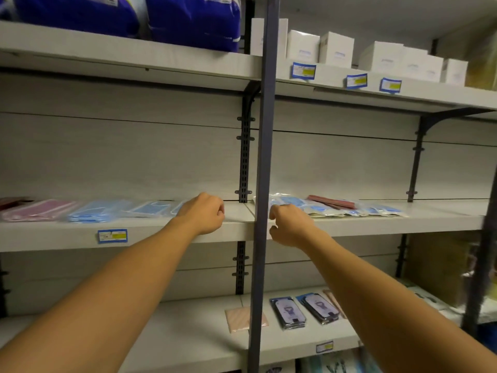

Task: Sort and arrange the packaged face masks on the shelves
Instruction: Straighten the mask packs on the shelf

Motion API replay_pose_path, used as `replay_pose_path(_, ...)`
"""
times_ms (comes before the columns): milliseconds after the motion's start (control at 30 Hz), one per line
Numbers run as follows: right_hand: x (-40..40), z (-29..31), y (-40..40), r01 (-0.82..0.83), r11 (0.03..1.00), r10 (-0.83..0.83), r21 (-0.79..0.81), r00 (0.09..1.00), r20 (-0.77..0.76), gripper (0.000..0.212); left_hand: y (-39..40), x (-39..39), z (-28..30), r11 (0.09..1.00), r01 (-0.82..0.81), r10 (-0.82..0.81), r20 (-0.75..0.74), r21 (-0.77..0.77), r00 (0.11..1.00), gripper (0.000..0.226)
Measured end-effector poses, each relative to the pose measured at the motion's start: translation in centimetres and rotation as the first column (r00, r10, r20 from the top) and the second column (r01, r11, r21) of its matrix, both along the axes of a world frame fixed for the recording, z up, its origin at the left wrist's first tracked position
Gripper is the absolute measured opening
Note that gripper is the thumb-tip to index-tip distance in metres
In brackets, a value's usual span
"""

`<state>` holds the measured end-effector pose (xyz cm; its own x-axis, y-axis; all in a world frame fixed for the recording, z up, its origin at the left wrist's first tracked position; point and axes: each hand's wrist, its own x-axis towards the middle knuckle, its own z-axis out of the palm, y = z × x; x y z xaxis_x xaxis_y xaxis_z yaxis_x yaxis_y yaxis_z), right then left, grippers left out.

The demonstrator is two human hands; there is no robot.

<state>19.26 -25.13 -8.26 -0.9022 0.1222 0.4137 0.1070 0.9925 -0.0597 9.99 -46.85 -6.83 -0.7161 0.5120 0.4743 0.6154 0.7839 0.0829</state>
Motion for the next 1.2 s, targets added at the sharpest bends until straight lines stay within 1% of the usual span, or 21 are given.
replay_pose_path(133, 3.0, 0.3, 3.4, 0.064, 0.996, -0.065, 0.054, 0.998, 0.004, 0.033, 3.0, 2.4, 0.0, 0.997, 0.059, -0.059, -0.013, -0.04, 0.998, 0.024)
replay_pose_path(333, 6.0, 1.1, 7.7, 0.153, 0.986, -0.153, 0.067, 0.988, -0.004, 0.03, 6.8, 4.3, 1.4, 0.99, 0.133, -0.134, -0.019, -0.04, 0.991, 0.023)
replay_pose_path(433, 6.6, 1.0, 9.5, 0.176, 0.983, -0.177, 0.053, 0.984, 0.001, 0.029, 8.9, 4.7, 1.7, 0.986, 0.165, -0.166, -0.027, -0.04, 0.986, 0.023)
replay_pose_path(600, 6.7, 0.6, 12.9, 0.232, 0.972, -0.233, 0.049, 0.972, 0.028, 0.03, 12.7, 4.7, 1.4, 0.964, 0.232, -0.237, -0.021, -0.131, 0.971, 0.024)
replay_pose_path(733, 6.1, 0.5, 15.7, 0.269, 0.962, -0.27, 0.036, 0.963, 0.009, 0.029, 15.6, 3.6, 1.4, 0.958, 0.26, -0.265, -0.028, -0.121, 0.964, 0.023)
replay_pose_path(833, 5.3, 0.7, 17.8, 0.309, 0.95, -0.31, 0.043, 0.95, 0.023, 0.026, 17.9, 1.7, 1.3, 0.966, 0.245, -0.247, -0.02, -0.084, 0.969, 0.019)
replay_pose_path(933, 3.8, 1.5, 20.2, 0.328, 0.941, -0.33, 0.08, 0.944, 0.016, 0.023, 20.4, -0.7, 1.0, 0.981, 0.192, -0.192, 0.007, -0.032, 0.981, 0.017)
replay_pose_path(1100, 0.7, 3.5, 23.6, 0.346, 0.933, -0.348, 0.101, 0.938, 0.004, 0.014, 24.2, -4.9, 1.5, 0.993, 0.099, -0.099, 0.004, -0.064, 0.995, 0.024)
replay_pose_path(1200, -1.3, 4.0, 25.6, 0.35, 0.932, -0.352, 0.097, 0.936, 0.004, 0.018, 25.9, -7.4, 2.2, 0.996, 0.077, -0.077, -0.001, -0.055, 0.997, 0.023)
